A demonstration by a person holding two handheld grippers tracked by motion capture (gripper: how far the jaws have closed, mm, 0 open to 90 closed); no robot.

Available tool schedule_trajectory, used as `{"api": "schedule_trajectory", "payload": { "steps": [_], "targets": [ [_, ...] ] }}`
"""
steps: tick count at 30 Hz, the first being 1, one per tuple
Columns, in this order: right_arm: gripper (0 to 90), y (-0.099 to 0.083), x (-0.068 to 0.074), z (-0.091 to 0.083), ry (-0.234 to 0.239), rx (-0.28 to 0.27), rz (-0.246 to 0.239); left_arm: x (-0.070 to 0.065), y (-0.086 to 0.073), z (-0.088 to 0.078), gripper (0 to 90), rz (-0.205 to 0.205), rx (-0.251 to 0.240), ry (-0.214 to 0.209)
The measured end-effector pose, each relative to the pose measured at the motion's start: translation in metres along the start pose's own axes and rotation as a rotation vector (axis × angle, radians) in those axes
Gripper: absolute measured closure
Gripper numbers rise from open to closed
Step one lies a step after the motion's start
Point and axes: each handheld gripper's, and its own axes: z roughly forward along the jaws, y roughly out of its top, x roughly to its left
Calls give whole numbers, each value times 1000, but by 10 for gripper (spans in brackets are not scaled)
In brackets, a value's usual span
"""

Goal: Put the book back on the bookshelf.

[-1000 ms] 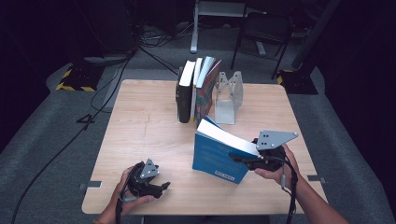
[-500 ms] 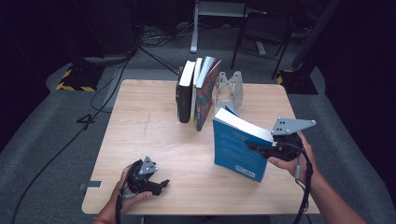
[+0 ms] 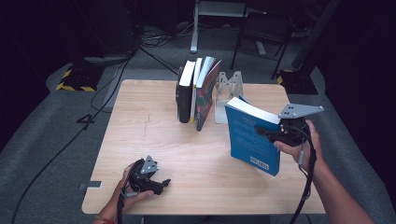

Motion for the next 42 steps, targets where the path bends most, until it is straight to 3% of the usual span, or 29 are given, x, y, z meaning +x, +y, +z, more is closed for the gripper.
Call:
{"api": "schedule_trajectory", "payload": {
  "steps": [9,21,29,35,42],
  "targets": [
    [610,15,-13,16,-62,-7,28,0,0,0,150,-4,2,0],
    [610,39,-19,38,-88,-26,48,0,1,0,149,-3,3,-2],
    [610,65,-25,53,-168,-37,36,0,1,0,149,-4,2,-3],
    [609,77,-30,68,-179,-47,65,0,1,0,149,-1,2,-3],
    [609,87,-42,84,-232,-61,115,0,1,0,150,-1,2,-3]
  ]
}}
